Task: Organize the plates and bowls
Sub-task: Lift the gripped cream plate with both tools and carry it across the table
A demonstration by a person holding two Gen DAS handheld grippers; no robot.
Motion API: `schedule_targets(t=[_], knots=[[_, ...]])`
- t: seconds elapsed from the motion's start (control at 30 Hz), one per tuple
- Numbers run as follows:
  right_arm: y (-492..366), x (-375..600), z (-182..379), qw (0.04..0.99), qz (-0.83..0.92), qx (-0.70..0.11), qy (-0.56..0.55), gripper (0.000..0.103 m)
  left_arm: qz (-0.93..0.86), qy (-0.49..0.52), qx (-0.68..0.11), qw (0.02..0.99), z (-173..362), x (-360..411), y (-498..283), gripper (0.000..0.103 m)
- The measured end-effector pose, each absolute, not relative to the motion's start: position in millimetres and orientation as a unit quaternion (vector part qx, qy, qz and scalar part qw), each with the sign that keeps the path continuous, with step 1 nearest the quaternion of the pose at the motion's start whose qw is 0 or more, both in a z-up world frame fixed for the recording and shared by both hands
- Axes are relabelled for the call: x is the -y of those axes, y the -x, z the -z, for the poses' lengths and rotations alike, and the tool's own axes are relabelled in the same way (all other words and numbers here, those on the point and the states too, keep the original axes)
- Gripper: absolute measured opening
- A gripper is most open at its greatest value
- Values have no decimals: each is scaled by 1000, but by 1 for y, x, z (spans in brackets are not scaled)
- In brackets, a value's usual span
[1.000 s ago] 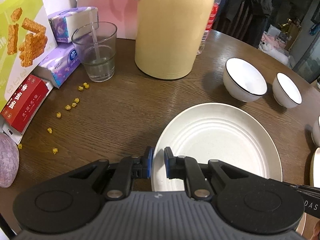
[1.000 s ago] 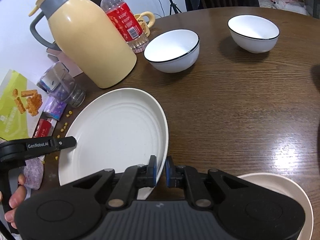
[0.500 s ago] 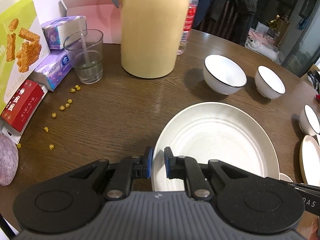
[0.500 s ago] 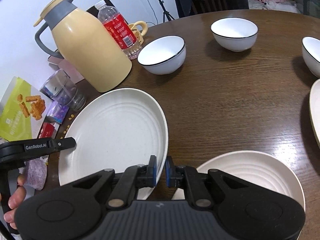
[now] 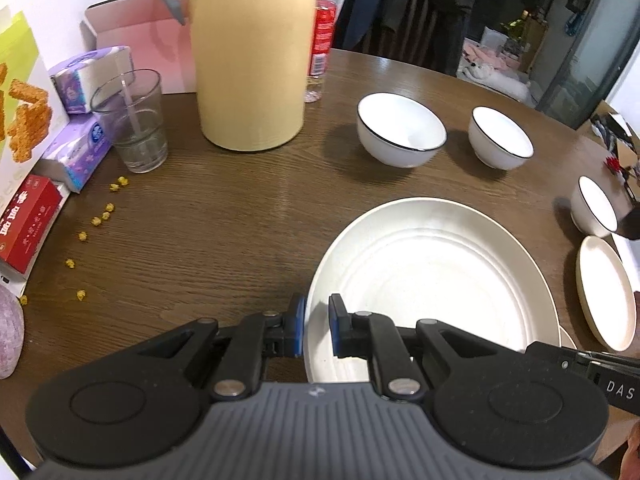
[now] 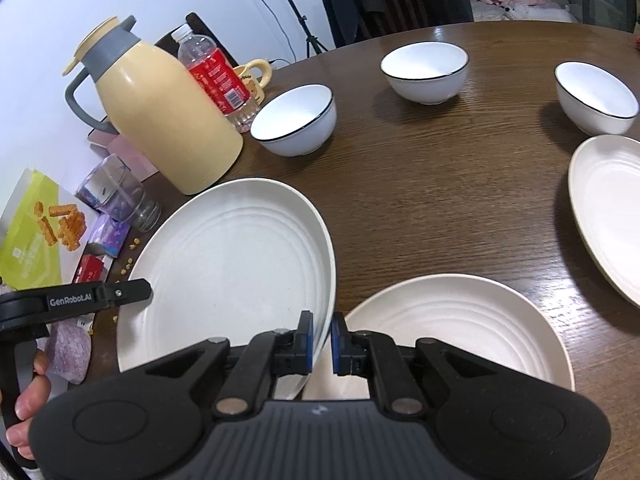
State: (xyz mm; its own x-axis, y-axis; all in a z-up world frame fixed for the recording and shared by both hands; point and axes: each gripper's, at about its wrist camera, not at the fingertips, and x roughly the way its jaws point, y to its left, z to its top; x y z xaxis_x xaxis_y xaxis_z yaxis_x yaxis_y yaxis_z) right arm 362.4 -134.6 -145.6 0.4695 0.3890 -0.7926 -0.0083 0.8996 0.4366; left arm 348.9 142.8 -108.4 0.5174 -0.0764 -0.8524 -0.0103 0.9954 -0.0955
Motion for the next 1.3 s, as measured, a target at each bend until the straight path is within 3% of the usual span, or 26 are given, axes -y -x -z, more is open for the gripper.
schedule_targets(t=[1.3], knots=[[-297,227,154,840,-31,-498,-214,8,118,-11,-518,847,128,-44,-327,13]])
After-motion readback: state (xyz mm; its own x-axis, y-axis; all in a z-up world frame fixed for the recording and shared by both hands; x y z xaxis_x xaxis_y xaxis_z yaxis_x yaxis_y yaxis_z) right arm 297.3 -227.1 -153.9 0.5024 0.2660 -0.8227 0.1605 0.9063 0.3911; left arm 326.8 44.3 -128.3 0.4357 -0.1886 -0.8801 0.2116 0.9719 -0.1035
